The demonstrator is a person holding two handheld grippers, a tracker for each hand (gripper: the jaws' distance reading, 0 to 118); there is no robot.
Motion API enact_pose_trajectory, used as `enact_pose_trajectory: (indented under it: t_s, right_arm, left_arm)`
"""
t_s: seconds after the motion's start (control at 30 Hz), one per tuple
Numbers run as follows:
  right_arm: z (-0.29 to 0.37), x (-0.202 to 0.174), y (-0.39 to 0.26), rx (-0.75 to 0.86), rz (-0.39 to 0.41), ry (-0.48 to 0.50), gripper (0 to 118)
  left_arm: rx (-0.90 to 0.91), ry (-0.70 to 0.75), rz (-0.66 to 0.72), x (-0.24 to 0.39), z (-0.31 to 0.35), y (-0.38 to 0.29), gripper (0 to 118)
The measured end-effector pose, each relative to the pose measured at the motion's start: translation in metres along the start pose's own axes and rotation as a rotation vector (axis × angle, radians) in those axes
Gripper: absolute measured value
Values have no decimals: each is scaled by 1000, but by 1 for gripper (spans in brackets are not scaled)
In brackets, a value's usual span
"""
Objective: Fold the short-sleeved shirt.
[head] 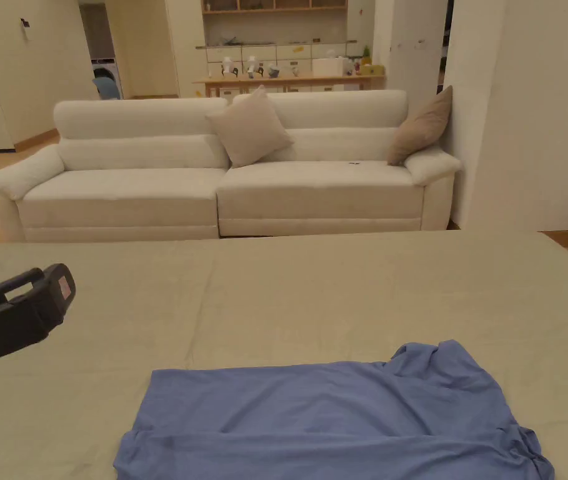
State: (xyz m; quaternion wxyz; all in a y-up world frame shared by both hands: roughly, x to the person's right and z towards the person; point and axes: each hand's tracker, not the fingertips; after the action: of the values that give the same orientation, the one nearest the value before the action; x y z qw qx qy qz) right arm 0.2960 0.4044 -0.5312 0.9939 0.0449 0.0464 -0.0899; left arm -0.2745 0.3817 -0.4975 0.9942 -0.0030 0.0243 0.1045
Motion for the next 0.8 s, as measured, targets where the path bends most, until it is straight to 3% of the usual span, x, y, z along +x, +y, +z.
enact_pose_trajectory:
  t_s: [0.1,0.13,0.17,0.2,0.23,0.27,0.33,0.4,0.6,0.67,0.77,0.8]
  right_arm:
    - [22,-15,29,46,-20,10,117]
    - [27,-17,33,51,-30,21,115]
    - [32,-21,40,39,-37,30,100]
    - [36,-24,44,41,-39,32,65]
    - [41,-28,47,53,-38,34,19]
    - [42,-26,44,62,-9,7,3]
    - [41,-34,44,52,69,-73,0]
    - [45,-30,39,5,67,-29,0]
    - [46,-27,31,-25,77,-34,0]
    - [48,-27,28,-35,87,-28,0]
    - [41,-30,17,-49,107,-29,0]
    - [41,-30,18,-52,120,-26,0]
  left_arm:
    - [52,46,-4,24,47,37,93]
    - [99,34,-32,25,57,39,77]
    - [125,16,-75,25,67,43,36]
    - [124,36,-116,33,72,49,3]
    - [88,72,-150,35,74,51,0]
    - [21,92,-173,35,75,53,0]
    - [-74,32,-142,27,74,50,0]
    - [-123,20,-172,27,75,40,0]
    - [-323,-11,-129,13,51,6,0]
    - [-455,-65,-152,2,29,-17,0]
    - [-839,-138,16,-27,-22,-64,0]
    - [-882,-164,53,-35,-33,-83,0]
